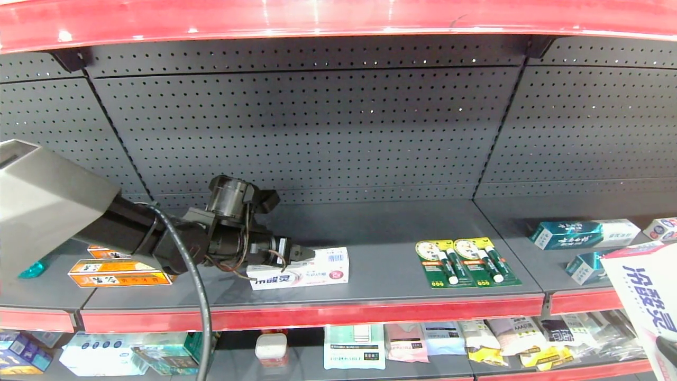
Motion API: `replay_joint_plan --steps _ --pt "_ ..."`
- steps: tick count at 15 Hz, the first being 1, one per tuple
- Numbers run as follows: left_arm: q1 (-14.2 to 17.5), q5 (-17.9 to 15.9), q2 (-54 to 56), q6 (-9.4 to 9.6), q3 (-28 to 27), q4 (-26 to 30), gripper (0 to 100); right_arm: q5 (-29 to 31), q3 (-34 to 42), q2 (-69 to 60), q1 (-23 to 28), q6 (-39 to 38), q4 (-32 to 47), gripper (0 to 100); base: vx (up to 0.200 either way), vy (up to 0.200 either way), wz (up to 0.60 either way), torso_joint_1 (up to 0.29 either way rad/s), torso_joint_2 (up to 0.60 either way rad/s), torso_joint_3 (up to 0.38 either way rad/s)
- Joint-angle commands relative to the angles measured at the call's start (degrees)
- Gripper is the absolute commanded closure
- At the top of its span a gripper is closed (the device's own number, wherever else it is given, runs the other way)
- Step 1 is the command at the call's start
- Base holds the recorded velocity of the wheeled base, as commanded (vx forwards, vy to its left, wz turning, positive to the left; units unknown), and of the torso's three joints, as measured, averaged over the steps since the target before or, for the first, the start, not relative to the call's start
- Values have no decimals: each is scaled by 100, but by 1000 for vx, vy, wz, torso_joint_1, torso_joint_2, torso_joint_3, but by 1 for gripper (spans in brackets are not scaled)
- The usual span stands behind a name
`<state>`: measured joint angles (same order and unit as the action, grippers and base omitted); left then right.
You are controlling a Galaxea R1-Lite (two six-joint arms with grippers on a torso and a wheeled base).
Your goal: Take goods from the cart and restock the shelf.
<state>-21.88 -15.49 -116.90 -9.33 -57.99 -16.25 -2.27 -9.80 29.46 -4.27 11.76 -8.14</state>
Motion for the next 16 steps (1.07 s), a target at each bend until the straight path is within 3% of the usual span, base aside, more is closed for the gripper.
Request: replay_joint_plan --steps 1,5,11,16 --pt "0 3 35 1 42 -1 0 -2 -4 7 -4 1 -3 100 0 0 0 0 0 0" --pt "-9 3 44 89 51 -1 0 -2 5 -2 -4 1 -3 100 0 0 0 0 0 0" --pt "0 73 -246 71 -204 -36 0 -2 5 -11 -4 1 -3 100 0 0 0 0 0 0" --pt "-9 3 -9 89 51 8 0 -2 5 -37 -4 1 -3 100 0 0 0 0 0 0"
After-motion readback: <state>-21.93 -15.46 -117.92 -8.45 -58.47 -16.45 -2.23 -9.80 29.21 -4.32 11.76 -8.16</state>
